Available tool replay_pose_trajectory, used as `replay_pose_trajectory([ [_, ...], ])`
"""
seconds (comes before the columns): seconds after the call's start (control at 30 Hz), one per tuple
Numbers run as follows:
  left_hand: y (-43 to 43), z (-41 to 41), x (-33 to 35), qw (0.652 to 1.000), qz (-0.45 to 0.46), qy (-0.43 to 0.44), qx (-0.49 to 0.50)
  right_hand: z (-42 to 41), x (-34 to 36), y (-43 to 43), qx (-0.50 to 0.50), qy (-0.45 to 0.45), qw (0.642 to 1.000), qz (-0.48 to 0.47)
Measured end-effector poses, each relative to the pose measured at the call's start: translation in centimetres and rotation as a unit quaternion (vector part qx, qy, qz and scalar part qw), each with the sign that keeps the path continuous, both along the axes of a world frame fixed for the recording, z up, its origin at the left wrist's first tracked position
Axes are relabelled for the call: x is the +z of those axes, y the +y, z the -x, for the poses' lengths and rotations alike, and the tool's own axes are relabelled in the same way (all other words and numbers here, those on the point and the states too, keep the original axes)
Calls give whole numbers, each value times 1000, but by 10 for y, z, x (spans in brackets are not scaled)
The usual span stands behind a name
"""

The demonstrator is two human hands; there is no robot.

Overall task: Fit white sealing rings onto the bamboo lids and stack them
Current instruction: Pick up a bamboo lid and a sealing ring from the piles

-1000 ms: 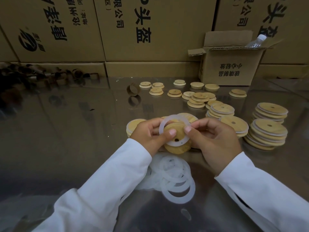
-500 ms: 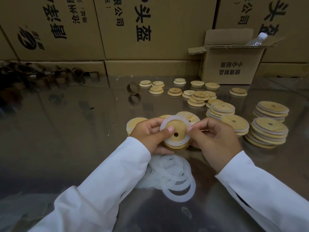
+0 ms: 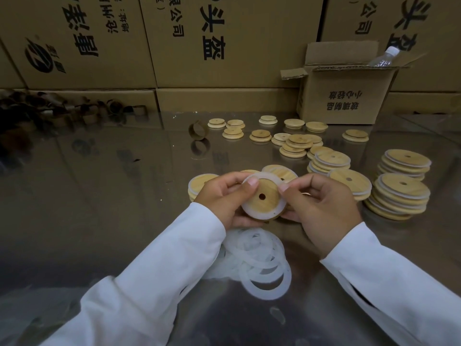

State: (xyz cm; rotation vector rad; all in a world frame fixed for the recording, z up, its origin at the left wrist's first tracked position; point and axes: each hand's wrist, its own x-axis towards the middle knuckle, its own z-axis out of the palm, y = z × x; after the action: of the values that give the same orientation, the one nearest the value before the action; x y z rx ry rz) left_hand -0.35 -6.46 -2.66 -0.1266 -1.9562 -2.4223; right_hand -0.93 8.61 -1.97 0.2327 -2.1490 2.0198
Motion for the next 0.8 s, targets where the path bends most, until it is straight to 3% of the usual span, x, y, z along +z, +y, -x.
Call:
replay_pose_trajectory([
  [0.47,6,-4,2,995,78,16,55,-2,-2,-6,-16,-4,1000,-2],
  [0.8,11,-4,2,994,72,-2,81,-1,-3,-9,-45,-40,998,0],
])
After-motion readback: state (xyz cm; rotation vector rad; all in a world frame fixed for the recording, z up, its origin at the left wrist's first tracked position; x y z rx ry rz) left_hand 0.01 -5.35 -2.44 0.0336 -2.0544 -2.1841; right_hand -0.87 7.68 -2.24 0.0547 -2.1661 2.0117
